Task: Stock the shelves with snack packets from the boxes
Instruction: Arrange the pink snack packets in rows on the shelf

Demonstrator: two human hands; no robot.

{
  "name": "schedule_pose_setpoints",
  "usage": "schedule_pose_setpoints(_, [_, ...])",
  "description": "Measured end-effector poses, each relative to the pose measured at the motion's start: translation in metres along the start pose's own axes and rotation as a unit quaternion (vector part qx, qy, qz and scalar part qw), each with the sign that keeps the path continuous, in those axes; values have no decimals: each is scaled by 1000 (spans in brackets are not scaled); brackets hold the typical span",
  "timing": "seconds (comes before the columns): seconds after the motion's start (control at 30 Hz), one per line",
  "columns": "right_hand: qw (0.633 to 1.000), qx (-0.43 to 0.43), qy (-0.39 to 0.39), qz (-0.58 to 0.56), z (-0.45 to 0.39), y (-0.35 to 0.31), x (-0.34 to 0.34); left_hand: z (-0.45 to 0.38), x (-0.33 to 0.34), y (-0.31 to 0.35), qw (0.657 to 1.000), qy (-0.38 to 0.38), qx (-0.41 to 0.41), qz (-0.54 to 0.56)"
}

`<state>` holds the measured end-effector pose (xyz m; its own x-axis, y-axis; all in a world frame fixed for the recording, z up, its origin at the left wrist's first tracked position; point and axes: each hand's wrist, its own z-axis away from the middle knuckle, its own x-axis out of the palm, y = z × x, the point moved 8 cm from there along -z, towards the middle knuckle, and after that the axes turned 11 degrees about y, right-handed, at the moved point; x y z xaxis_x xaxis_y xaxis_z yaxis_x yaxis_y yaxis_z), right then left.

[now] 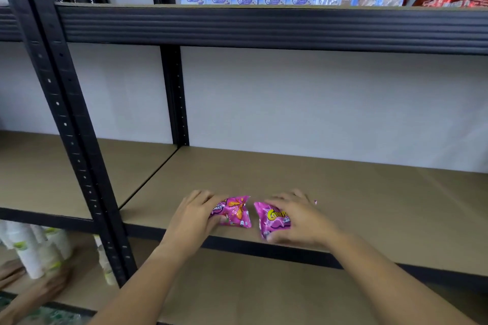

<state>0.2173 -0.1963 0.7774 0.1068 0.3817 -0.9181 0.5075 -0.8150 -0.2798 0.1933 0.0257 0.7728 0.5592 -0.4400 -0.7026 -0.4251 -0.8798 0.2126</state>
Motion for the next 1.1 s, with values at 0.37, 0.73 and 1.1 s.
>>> schedule_pose_setpoints(0.37, [985,62,105,123,-21,-14,34,-16,15,-21,999,-7,-8,34])
schedule_pose_setpoints(0.73, [980,96,143,95,-130,6,77,-83,78,-100,997,67,-45,-20])
schedule_pose_setpoints(1.1, [973,57,195,106,-250,31,105,-154,124,-181,993,91,-70,-26])
